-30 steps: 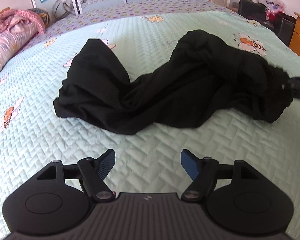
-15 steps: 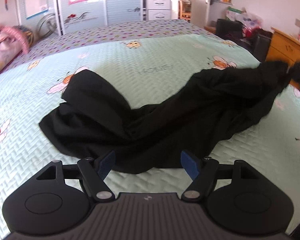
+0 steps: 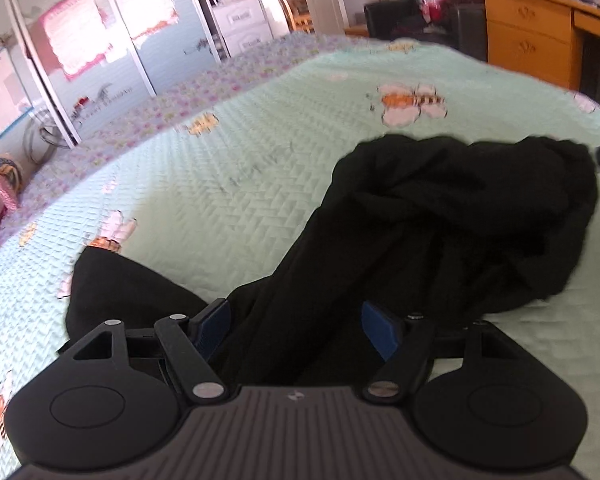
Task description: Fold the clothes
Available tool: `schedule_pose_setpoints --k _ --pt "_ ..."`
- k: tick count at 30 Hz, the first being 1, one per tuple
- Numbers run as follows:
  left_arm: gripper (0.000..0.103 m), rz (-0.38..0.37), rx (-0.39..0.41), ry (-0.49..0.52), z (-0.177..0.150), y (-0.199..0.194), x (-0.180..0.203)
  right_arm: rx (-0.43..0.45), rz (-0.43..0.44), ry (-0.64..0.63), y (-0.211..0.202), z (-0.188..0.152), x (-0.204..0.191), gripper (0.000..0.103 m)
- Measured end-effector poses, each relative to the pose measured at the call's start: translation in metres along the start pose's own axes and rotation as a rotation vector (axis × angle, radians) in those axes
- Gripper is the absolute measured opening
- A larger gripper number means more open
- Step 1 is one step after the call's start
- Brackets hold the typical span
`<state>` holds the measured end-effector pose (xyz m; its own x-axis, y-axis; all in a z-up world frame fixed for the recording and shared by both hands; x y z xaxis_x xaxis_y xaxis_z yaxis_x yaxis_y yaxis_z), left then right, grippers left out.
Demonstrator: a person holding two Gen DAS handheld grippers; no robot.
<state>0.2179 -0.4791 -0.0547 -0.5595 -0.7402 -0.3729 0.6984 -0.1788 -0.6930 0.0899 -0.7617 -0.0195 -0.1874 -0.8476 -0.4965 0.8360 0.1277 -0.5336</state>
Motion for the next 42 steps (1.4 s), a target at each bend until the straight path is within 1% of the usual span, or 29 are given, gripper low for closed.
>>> schedule_pose_setpoints --k 3,4,5,6,7,9,10,12,14,15,16,18,20,22,26,27,28,30,31,33,36,38,39,40,42 --pt "0.075 -0.045 -0.057 0.043 0.003 0.025 0.003 -0.001 0.02 -0.028 -0.004 -0.002 -0.004 0.055" --pt "0.075 -0.046 -0.066 0.056 0.005 0.031 0.005 0.0 0.021 -0.047 -0.005 -0.003 -0.007 0.057" --pt "0.073 -0.047 -0.072 0.058 0.004 0.035 0.006 0.005 0.011 -0.081 -0.005 -0.004 -0.011 0.057" --pt "0.064 -0.047 -0.078 0.061 0.004 0.038 0.007 0.014 -0.003 -0.121 -0.005 -0.006 -0.015 0.057" --pt "0.047 -0.051 -0.084 0.05 0.005 0.039 0.007 0.023 -0.02 -0.164 -0.005 -0.007 -0.02 0.057" --pt "0.031 -0.04 -0.095 0.014 0.008 0.04 0.006 0.052 -0.063 -0.252 -0.004 -0.008 -0.032 0.057" --pt "0.025 -0.034 -0.1 -0.004 0.01 0.039 0.006 0.071 -0.084 -0.295 -0.004 -0.008 -0.039 0.057" --pt "0.019 -0.007 -0.097 -0.017 0.009 0.033 0.004 0.111 -0.114 -0.39 -0.003 -0.008 -0.054 0.057" --pt "0.018 0.013 -0.095 -0.027 0.008 0.027 0.0 0.145 -0.123 -0.488 -0.002 -0.008 -0.072 0.058" --pt "0.017 0.019 -0.094 -0.031 0.006 0.024 -0.002 0.152 -0.116 -0.534 0.0 -0.008 -0.081 0.061" --pt "0.017 0.031 -0.093 -0.027 0.004 0.022 -0.004 0.148 -0.104 -0.581 0.004 -0.009 -0.091 0.068" --pt "0.016 0.054 -0.104 -0.03 -0.002 0.017 -0.01 0.085 -0.059 -0.667 0.021 -0.012 -0.11 0.075" --pt "0.014 0.066 -0.116 -0.05 -0.009 0.014 -0.017 0.005 -0.013 -0.69 0.044 -0.014 -0.122 0.075" --pt "0.013 0.069 -0.129 -0.082 -0.019 0.012 -0.025 -0.054 -0.009 -0.697 0.067 -0.017 -0.13 0.075" --pt "0.013 0.063 -0.163 -0.115 -0.035 0.014 -0.032 -0.153 -0.002 -0.709 0.109 -0.027 -0.143 0.075" --pt "0.013 0.058 -0.166 -0.118 -0.038 0.014 -0.032 -0.176 0.005 -0.704 0.117 -0.029 -0.144 0.07" --pt "0.013 0.058 -0.169 -0.117 -0.04 0.015 -0.031 -0.19 0.0 -0.696 0.124 -0.03 -0.144 0.05" --pt "0.013 0.058 -0.173 -0.113 -0.042 0.018 -0.029 -0.179 -0.024 -0.677 0.13 -0.029 -0.141 0.026" --pt "0.013 0.06 -0.176 -0.108 -0.041 0.019 -0.029 -0.16 -0.017 -0.651 0.128 -0.022 -0.14 0.019" --pt "0.013 0.065 -0.181 -0.098 -0.039 0.021 -0.028 -0.11 -0.013 -0.598 0.122 -0.006 -0.138 0.011" --pt "0.013 0.072 -0.189 -0.056 -0.03 0.024 -0.019 -0.026 -0.044 -0.504 0.114 0.024 -0.129 0.009" --pt "0.013 0.093 -0.204 -0.019 -0.028 0.026 -0.011 0.015 -0.094 -0.452 0.114 0.04 -0.119 0.009" --pt "0.013 0.094 -0.211 -0.016 -0.029 0.028 -0.01 0.009 -0.107 -0.414 0.117 0.045 -0.111 0.009" --pt "0.013 0.089 -0.223 -0.02 -0.03 0.03 -0.009 -0.015 -0.111 -0.367 0.121 0.049 -0.102 0.009" --pt "0.013 0.074 -0.247 -0.034 -0.034 0.033 -0.01 -0.053 -0.14 -0.294 0.128 0.047 -0.087 0.011"
Point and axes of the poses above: each gripper's, at about its wrist camera, not at the fingertips, and y roughly the way its jaws point, x to its right, z to its top, the point moved 1 cm from there along y, roughly the way its jaws point, and after that the axes turned 10 degrees about y, right-handed, at the moved point
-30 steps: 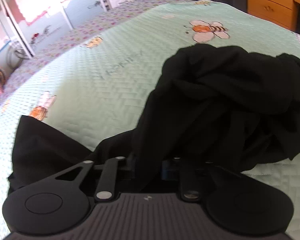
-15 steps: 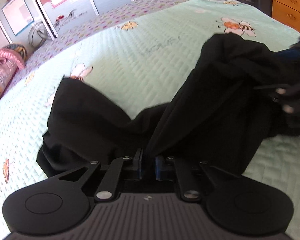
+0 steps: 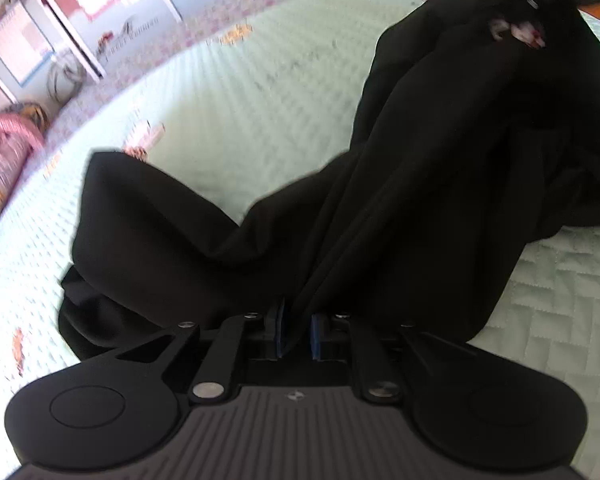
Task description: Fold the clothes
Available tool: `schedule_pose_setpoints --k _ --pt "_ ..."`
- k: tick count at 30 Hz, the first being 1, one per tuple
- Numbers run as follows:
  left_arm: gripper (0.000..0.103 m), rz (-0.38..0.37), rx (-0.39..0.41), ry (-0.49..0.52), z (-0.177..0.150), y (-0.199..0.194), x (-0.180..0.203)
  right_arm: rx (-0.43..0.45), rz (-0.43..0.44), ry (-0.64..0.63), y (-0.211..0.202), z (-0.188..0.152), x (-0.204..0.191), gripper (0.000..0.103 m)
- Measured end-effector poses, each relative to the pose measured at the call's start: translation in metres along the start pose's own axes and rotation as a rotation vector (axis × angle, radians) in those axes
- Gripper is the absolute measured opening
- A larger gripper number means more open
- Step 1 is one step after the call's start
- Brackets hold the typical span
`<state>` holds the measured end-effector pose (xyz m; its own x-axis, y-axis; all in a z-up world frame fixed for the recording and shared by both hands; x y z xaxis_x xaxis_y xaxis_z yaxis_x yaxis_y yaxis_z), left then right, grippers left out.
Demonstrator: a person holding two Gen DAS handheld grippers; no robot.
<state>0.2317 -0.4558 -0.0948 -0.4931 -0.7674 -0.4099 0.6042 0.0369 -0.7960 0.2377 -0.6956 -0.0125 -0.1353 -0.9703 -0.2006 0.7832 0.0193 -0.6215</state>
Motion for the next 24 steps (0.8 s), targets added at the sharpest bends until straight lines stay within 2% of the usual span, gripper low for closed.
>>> schedule_pose_setpoints --k 2,3,4,6,9,10,11,12,13,16,20,22,24 --pt "0.013 -0.01 -0.023 -0.005 0.0 0.002 -0.001 -0.041 -0.019 0.071 0.007 -0.008 0.011 0.015" --pt "0.013 -0.014 -0.04 -0.009 0.001 0.003 -0.002 -0.058 -0.011 0.123 0.007 -0.012 0.016 0.017" --pt "0.013 -0.021 -0.056 -0.016 0.003 0.003 -0.003 -0.074 -0.002 0.179 0.006 -0.016 0.021 0.024" --pt "0.013 -0.036 -0.077 -0.021 0.006 0.002 -0.007 -0.089 0.034 0.287 -0.005 -0.021 0.031 0.029" --pt "0.013 -0.064 -0.088 -0.05 0.007 0.002 -0.015 -0.042 0.087 0.309 -0.041 -0.026 0.029 0.031" --pt "0.013 -0.07 -0.081 -0.064 0.006 0.001 -0.017 -0.006 0.101 0.283 -0.056 -0.029 0.025 0.04" --pt "0.013 -0.074 -0.059 -0.095 0.005 0.0 -0.019 0.034 0.112 0.244 -0.07 -0.035 0.018 0.047" --pt "0.014 -0.078 -0.036 -0.125 0.004 -0.002 -0.022 0.07 0.11 0.196 -0.081 -0.042 0.012 0.062" --pt "0.014 -0.085 0.012 -0.171 0.001 -0.005 -0.026 0.101 0.094 0.141 -0.088 -0.049 0.005 0.066" --pt "0.014 -0.096 0.138 -0.251 -0.007 -0.014 -0.035 0.14 0.083 0.033 -0.094 -0.072 -0.01 0.066" --pt "0.013 -0.062 0.271 -0.285 -0.008 -0.015 -0.045 0.082 0.114 0.015 -0.078 -0.087 -0.024 0.066" --pt "0.012 -0.032 0.349 -0.291 -0.006 -0.014 -0.051 0.087 0.111 -0.031 -0.068 -0.089 -0.029 0.066" --pt "0.012 -0.008 0.383 -0.285 0.0 -0.01 -0.053 0.106 0.105 -0.074 -0.066 -0.092 -0.035 0.069"
Point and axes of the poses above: each gripper's, at about its wrist camera, not at the fingertips, and y roughly the way its jaws point, x to its right, z to its top, the point moved 1 cm from there along y, roughly the way its jaws point, and after that the axes turned 10 degrees about y, right-handed, at the moved point
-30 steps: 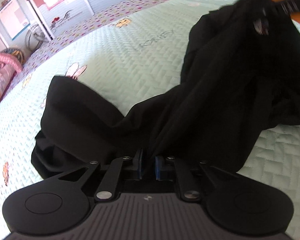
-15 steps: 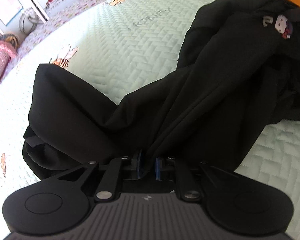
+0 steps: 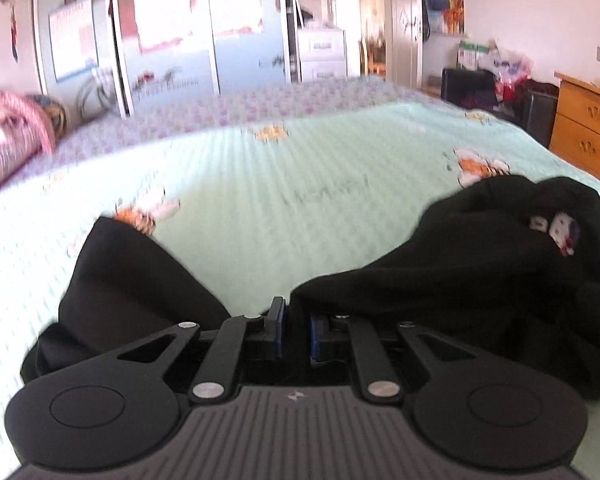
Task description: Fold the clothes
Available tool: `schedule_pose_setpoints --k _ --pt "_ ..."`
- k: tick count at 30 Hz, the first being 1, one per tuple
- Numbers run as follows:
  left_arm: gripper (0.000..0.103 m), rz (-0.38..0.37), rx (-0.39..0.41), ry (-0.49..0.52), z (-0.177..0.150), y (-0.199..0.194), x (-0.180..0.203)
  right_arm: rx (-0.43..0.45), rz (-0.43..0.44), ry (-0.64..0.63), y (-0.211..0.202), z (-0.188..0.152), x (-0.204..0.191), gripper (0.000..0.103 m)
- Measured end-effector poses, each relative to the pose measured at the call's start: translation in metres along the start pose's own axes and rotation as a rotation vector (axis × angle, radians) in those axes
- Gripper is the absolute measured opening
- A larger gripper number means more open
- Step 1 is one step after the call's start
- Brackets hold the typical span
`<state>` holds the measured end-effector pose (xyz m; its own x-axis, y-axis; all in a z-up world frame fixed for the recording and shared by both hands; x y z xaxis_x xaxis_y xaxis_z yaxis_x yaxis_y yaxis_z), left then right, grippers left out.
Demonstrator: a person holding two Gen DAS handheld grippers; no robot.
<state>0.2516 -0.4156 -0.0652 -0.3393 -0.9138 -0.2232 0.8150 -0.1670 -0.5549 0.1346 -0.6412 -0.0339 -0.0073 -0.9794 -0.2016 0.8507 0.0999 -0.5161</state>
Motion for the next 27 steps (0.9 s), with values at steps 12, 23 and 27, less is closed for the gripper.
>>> schedule_pose_setpoints --k 12,23,27 --pt "0.005 0.027 0.036 -0.013 0.008 0.016 0.005 -0.069 -0.039 -0.032 0.061 0.022 0.011 0.004" --pt "0.004 0.123 0.063 -0.002 0.044 0.005 -0.004 0.281 -0.064 0.008 0.057 0.122 0.008 0.003" --pt "0.004 0.126 0.057 0.009 0.05 -0.002 -0.001 0.051 -0.048 -0.058 0.061 0.109 0.011 0.007"
Point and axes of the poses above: each gripper's, at about its wrist camera, not at the fingertips, and y roughly the way its jaws point, x to its right, z to its top, the point moved 1 cm from there along y, roughly the way its jaws point, and after that the axes turned 10 degrees about y, right-handed, at the moved point
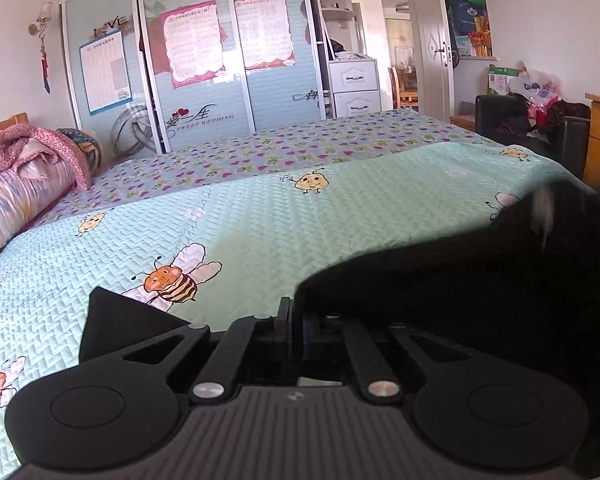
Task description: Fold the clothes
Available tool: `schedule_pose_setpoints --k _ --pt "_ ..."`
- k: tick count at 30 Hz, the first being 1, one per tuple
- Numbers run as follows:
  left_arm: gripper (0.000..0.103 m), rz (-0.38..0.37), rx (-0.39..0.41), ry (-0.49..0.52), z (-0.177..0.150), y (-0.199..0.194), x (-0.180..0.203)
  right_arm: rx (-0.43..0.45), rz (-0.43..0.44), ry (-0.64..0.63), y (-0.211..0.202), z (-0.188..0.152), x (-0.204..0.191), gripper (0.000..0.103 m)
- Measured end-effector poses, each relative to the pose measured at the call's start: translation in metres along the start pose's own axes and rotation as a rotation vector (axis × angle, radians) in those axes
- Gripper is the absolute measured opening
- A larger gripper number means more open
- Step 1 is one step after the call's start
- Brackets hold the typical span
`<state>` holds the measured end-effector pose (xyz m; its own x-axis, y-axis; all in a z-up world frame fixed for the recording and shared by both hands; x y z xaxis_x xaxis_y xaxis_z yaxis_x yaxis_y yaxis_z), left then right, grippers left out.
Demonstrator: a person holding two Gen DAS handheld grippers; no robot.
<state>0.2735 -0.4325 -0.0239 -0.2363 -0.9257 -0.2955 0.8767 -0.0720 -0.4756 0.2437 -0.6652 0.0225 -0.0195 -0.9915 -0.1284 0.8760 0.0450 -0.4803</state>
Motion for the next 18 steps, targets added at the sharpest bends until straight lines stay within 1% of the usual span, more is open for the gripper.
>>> schedule_pose_setpoints --k 1,2,3,4,5,6,7,8,10,13,14,15,16,17,18 --pt "0.004 -0.002 -0.002 0.002 0.001 -0.002 0.0 -0.086 0.015 0.05 -0.002 -0.01 0.008 0.008" --pt "0.004 -0.002 -0.002 0.004 0.001 -0.004 0.0 -0.121 0.031 0.125 -0.012 -0.021 0.018 0.01" --pt "0.004 -0.003 -0.003 0.005 0.002 -0.005 0.0 -0.139 0.047 0.179 -0.025 -0.032 0.027 0.019" --pt "0.004 -0.003 -0.003 0.007 0.002 -0.005 0.0 -0.129 0.06 0.196 -0.043 -0.042 0.032 0.037" --pt "0.004 -0.004 -0.004 0.008 0.003 -0.006 -0.001 -0.113 0.067 0.198 -0.06 -0.053 0.036 0.05" --pt "0.004 -0.005 -0.006 0.007 0.003 -0.006 -0.001 -0.098 0.059 0.197 -0.075 -0.065 0.038 0.076" --pt "0.004 -0.005 -0.008 0.005 0.004 -0.006 -0.001 -0.094 0.046 0.189 -0.084 -0.075 0.037 0.088" --pt "0.004 -0.003 -0.009 0.006 0.004 -0.005 -0.001 -0.105 0.035 0.171 -0.086 -0.083 0.034 0.087" --pt "0.004 0.002 -0.01 0.01 0.005 -0.005 0.0 -0.147 0.011 0.153 -0.072 -0.094 0.033 0.087" --pt "0.004 0.011 -0.014 0.022 0.004 -0.003 0.002 -0.178 0.017 0.221 -0.041 -0.092 0.039 0.086" --pt "0.004 0.014 -0.017 0.026 0.004 -0.001 0.003 -0.184 0.022 0.248 -0.029 -0.088 0.04 0.082" --pt "0.004 0.013 -0.021 0.027 0.004 0.001 0.003 -0.188 0.025 0.269 -0.018 -0.083 0.041 0.069" --pt "0.004 0.016 -0.026 0.027 0.003 0.003 0.003 -0.189 0.034 0.287 -0.008 -0.078 0.041 0.048" --pt "0.004 0.018 -0.031 0.026 0.003 0.005 0.003 -0.186 0.053 0.302 0.0 -0.072 0.041 0.033" --pt "0.004 0.015 -0.035 0.022 0.003 0.007 0.002 -0.179 0.061 0.313 0.008 -0.065 0.041 0.01"
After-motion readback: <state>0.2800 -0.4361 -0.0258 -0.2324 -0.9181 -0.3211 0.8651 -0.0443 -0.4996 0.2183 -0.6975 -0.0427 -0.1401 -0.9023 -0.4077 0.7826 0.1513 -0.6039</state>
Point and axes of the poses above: each gripper's, at about its wrist camera, not at the fingertips, and y roughly the way its jaws point, x to its right, z to its top, the point moved 1 cm from there along y, roughly the way its jaws point, and after that the axes turned 10 degrees about y, right-handed, at the moved point
